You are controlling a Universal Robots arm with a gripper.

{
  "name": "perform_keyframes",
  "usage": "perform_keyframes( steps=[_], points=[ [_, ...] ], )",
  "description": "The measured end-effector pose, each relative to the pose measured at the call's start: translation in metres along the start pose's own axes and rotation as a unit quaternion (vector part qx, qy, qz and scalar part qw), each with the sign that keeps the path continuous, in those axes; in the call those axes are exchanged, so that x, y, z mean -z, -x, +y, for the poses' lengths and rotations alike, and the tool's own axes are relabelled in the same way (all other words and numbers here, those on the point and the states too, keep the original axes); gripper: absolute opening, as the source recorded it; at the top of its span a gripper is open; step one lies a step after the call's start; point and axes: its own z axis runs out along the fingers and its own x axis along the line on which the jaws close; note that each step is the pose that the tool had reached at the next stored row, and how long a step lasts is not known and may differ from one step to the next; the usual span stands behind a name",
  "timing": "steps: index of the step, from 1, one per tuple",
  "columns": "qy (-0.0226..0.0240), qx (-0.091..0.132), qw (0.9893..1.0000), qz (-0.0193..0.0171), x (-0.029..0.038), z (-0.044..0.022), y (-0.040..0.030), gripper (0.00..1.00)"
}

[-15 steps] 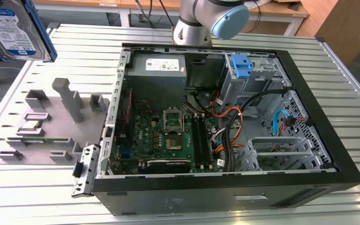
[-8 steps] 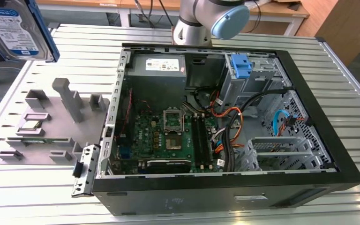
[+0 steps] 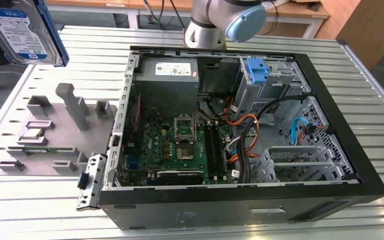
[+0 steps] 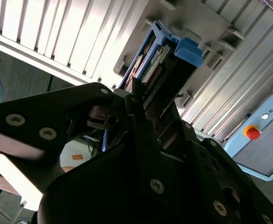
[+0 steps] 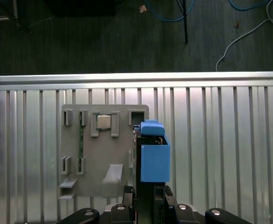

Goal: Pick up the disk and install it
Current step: 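Pick up the disk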

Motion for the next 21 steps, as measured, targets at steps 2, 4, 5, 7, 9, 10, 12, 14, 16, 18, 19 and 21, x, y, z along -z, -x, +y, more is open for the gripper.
perform_keyframes(
  steps=[2,4,5,7,9,10,12,14,16,18,19,21],
  points=[
    [0.0000,0.000,1.0000,0.0000,0.0001,-0.0029,0.0001,0.35],
    [0.0000,0.000,1.0000,0.0000,0.0001,-0.0058,0.0002,0.35],
    [0.0000,0.000,1.0000,0.0000,0.0001,-0.0072,0.0003,0.35],
    [0.0000,0.000,1.0000,0.0000,0.0002,-0.0099,0.0004,0.35],
    [0.0000,0.000,1.0000,0.0000,0.0002,-0.0127,0.0005,0.35],
    [0.0000,0.000,1.0000,0.0001,0.0002,-0.0143,0.0006,0.35],
    [0.0000,0.000,1.0000,0.0000,0.0002,-0.0177,0.0007,0.35],
    [0.0000,0.000,1.0000,0.0000,0.0003,-0.0207,0.0008,0.35],
    [0.0000,0.000,1.0000,0.0000,0.0003,-0.0229,0.0009,0.35],
    [0.0000,0.000,1.0000,0.0000,0.0003,-0.0229,0.0009,0.35],
    [0.0000,0.000,1.0000,0.0000,0.0006,-0.0229,0.0009,0.35],
    [0.0000,0.000,1.0000,0.0000,0.0022,-0.0230,0.0010,0.35]
  ],
)
